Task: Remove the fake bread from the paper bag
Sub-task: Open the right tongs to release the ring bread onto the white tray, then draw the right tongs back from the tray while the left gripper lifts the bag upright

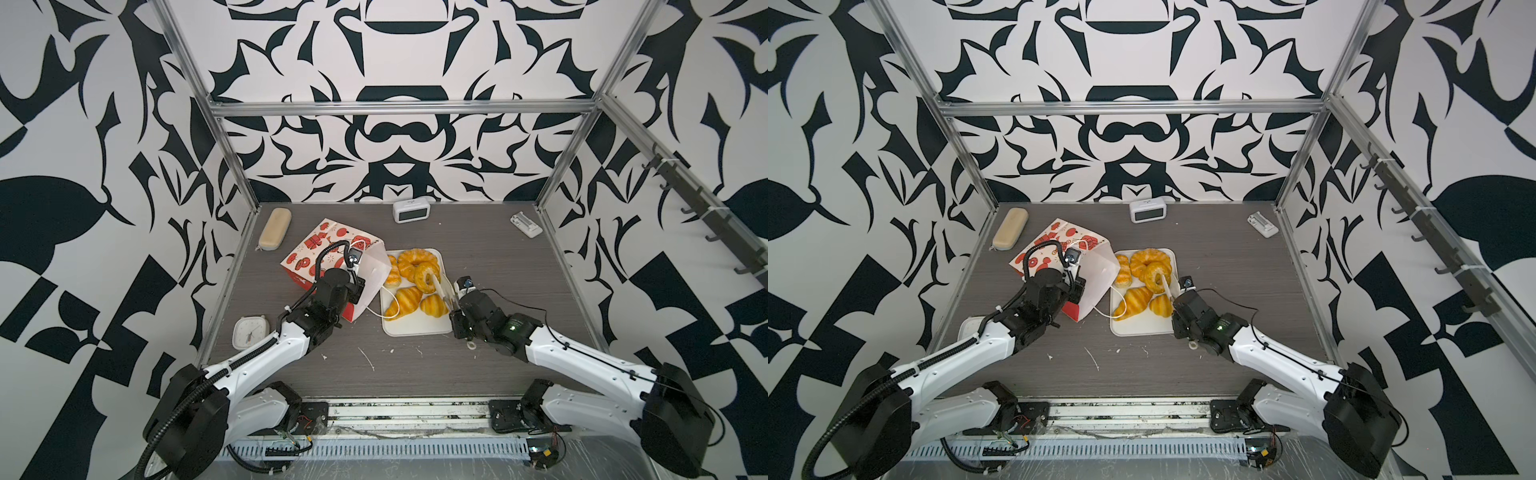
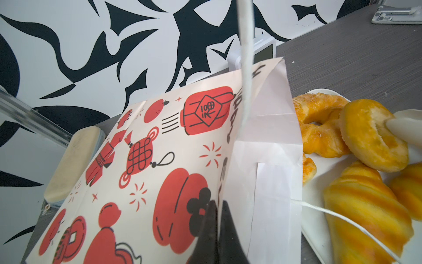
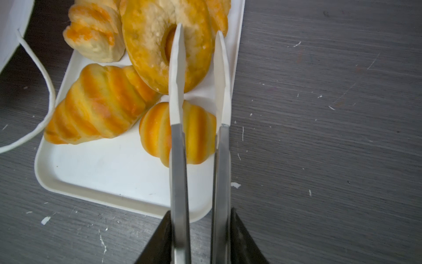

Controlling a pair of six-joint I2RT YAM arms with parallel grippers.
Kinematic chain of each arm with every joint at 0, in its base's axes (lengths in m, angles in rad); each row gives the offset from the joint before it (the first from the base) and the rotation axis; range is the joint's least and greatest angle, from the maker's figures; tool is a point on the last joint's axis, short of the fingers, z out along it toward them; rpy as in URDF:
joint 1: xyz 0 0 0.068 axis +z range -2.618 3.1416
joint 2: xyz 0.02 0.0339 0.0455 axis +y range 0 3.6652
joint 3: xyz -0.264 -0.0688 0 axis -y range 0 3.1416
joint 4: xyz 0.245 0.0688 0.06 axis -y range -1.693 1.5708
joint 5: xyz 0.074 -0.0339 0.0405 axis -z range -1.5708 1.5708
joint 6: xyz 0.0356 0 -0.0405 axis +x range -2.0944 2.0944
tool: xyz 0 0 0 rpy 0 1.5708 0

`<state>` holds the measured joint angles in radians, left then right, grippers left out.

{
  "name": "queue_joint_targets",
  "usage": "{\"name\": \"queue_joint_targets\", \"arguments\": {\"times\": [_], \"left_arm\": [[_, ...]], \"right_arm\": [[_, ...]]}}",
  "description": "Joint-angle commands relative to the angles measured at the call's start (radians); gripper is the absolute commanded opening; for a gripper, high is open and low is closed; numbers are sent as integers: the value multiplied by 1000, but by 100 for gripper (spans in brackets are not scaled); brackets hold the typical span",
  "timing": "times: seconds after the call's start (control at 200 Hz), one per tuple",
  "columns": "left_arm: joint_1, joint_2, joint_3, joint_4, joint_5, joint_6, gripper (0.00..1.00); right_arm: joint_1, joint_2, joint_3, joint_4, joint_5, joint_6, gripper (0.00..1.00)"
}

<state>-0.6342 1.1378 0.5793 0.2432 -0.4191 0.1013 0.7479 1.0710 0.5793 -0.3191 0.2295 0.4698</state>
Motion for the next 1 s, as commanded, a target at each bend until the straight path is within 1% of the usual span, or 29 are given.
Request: {"name": "queue_joint_targets", "arguments": {"times": [0.0,0.345,0.465,0.64,0.7,0.795,0.88,0.995], "left_arm": [[-1,-8,-7,29,13,-17,0],[-1,-11,-11,37,11,-17,0],[-1,-11,-15,40,10,-18,0],[-1,-28,-16,37,4,-20,0],[-1,-38,-16,37,-5,-23,0],[-1,-63,-18,31,-10,-29,0],[-1,-91,-20,23,-17,-35,0],[-1,-136,-16,2,-22,-38,0]], "right_arm": [[4,-42,1,-2,36,14,40],[4,-169,7,-31,75,15,40],[4,-183,13,-47,92,8,40],[1,-188,20,-66,192,12,39],[-13,-172,30,-68,225,5,39],[-64,-98,57,-80,236,-10,38],[-132,-15,85,-75,216,-16,38],[-242,99,125,-57,143,-25,39]]}}
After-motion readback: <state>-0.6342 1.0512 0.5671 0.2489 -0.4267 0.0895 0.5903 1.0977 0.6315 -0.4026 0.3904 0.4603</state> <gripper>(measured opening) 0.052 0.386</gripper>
